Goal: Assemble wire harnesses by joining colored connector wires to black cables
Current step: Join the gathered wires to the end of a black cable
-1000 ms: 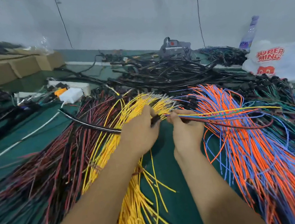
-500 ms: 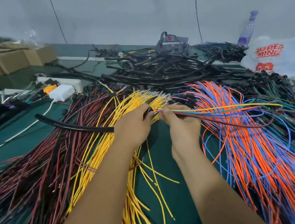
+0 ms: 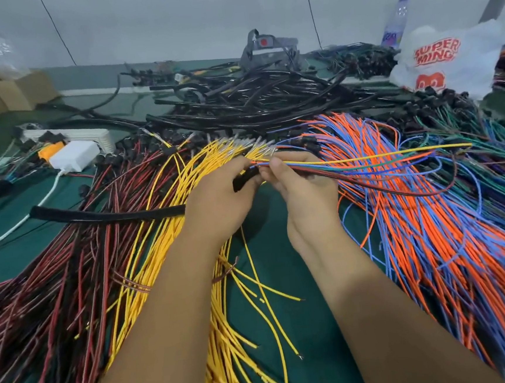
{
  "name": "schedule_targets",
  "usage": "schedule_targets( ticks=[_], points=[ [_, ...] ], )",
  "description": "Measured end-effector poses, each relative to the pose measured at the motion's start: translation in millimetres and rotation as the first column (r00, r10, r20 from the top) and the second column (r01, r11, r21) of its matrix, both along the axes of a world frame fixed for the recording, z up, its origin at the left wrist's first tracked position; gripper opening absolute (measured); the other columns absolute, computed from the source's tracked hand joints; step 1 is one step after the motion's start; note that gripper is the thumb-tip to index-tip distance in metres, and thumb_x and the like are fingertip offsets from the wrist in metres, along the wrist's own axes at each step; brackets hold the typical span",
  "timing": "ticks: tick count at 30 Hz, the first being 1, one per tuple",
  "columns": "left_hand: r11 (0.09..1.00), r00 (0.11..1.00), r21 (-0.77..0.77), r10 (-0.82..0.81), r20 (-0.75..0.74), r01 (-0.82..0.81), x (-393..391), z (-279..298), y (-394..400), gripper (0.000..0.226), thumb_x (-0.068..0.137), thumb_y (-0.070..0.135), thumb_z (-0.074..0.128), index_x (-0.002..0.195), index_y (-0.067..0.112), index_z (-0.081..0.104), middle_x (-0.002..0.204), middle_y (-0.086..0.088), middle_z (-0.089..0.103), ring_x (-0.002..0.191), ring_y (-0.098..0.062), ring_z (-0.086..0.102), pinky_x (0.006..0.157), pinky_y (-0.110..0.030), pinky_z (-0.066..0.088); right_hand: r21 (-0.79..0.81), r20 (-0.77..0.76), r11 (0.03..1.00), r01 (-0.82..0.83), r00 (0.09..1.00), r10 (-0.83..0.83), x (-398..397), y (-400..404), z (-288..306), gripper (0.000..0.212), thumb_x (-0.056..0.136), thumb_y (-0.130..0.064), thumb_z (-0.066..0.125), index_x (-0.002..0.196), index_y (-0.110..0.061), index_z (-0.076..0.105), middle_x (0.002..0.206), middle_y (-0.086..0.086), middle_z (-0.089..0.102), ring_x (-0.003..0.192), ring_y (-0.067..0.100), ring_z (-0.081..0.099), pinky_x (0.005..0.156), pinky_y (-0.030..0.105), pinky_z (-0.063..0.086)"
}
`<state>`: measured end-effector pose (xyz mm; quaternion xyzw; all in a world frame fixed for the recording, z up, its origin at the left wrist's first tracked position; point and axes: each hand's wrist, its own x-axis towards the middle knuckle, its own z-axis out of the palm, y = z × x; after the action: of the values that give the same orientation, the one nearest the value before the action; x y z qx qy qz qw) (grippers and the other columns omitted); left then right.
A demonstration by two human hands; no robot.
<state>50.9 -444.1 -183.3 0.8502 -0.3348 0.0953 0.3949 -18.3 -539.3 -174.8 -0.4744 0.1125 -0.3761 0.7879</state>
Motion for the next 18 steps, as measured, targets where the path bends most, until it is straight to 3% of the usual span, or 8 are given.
schedule_targets(
  ticks=[4,7,11,14,18],
  points=[
    [0.991,0.992,-0.097,-0.105,-0.076,0.097,-2,1,-1,0.006,0.094,0.038,0.051,0.093,0.037,0.057,0.079,0.012,0.06,0.077,-0.011,0.056,0.067,-0.042,0.048,0.127,0.03,0.991,-0.049,0.999,0.046,0,-3,1,0.015,0.088,0.013,0.057,0.081,0.0,0.061,0.077,0.012,0.064,0.069,0.018,0.065,0.073,0.022,0.057],
    [0.978,0.983,-0.167,-0.142,-0.113,0.122,-4,6,-2,0.007,0.095,0.03,0.055,0.095,0.033,0.061,0.087,0.009,0.063,0.086,-0.017,0.059,0.078,-0.047,0.049,0.25,0.067,0.964,-0.087,0.995,0.072,1,-5,1,0.016,0.087,0.015,0.056,0.079,0.002,0.06,0.072,0.008,0.065,0.064,0.016,0.067,0.068,0.02,0.057],
    [0.956,0.971,-0.238,-0.206,-0.119,0.174,-8,10,-2,0.009,0.094,0.017,0.058,0.099,0.021,0.064,0.091,0.006,0.064,0.089,-0.013,0.059,0.08,-0.033,0.048,0.314,0.08,0.941,-0.128,0.991,0.109,0,-6,2,0.015,0.086,0.014,0.058,0.078,0.001,0.062,0.078,0.012,0.063,0.062,0.017,0.067,0.064,0.019,0.056],
    [0.956,0.968,-0.226,-0.218,-0.124,0.187,-10,11,-2,0.009,0.093,0.013,0.06,0.099,0.015,0.066,0.092,0.001,0.066,0.092,-0.015,0.06,0.082,-0.032,0.048,0.305,0.066,0.944,-0.122,0.992,0.107,-2,-6,1,0.016,0.086,0.014,0.058,0.077,0.001,0.062,0.07,0.006,0.066,0.061,0.016,0.066,0.064,0.019,0.056],
    [0.947,0.974,-0.306,-0.159,-0.164,0.103,-9,12,-1,0.006,0.09,0.009,0.062,0.092,0.014,0.066,0.08,0.009,0.062,0.077,-0.007,0.058,0.074,-0.022,0.046,0.214,0.016,0.976,-0.042,0.999,0.039,-4,-10,-1,0.02,0.086,0.014,0.058,0.074,-0.002,0.062,0.066,0.003,0.066,0.063,0.015,0.065,0.066,0.02,0.056]
  ],
)
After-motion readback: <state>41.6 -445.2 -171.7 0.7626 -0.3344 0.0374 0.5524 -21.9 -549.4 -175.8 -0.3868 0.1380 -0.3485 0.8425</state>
